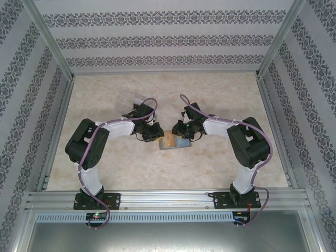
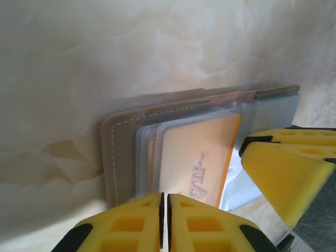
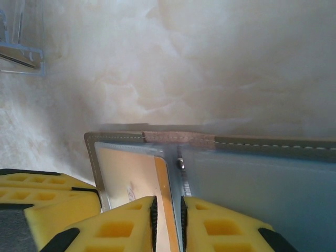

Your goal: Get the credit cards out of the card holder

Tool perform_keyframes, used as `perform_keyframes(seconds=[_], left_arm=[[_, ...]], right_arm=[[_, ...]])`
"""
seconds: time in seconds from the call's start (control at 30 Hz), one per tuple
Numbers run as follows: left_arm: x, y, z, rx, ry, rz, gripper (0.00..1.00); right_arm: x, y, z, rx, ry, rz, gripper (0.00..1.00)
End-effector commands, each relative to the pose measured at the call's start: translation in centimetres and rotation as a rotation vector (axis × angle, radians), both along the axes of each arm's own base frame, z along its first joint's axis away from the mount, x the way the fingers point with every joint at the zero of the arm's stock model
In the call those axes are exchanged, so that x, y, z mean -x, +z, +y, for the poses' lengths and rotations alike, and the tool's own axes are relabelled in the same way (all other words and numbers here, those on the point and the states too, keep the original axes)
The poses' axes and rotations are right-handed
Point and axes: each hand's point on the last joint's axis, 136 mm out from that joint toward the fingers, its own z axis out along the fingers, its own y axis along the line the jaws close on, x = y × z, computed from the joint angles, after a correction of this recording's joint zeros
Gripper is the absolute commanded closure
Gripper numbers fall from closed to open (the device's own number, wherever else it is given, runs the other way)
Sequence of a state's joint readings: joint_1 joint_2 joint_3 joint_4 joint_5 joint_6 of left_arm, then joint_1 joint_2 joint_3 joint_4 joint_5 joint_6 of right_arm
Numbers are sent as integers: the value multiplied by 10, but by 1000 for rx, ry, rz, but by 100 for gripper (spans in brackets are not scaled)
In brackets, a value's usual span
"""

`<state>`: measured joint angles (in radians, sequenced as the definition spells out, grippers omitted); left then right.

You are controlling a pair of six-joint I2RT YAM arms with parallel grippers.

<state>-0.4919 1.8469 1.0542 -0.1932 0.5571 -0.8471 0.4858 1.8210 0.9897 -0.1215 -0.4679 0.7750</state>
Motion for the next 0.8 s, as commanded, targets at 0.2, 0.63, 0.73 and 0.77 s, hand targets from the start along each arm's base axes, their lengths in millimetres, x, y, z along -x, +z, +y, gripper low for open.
perform_keyframes(seconds=[0.2, 0.63, 0.73, 0.77], left_arm=[[6, -16, 2, -57, 11, 55, 89], [13, -30, 8, -89, 13, 91, 92], [13, -31, 8, -92, 15, 94, 93], [13, -31, 9, -94, 14, 93, 93]], right_arm=[[3, -15, -4, 22, 22, 9, 79], [4, -6, 9, -63, 66, -5, 82], [4, -5, 9, -66, 67, -6, 85], [5, -6, 9, -65, 66, -5, 85]])
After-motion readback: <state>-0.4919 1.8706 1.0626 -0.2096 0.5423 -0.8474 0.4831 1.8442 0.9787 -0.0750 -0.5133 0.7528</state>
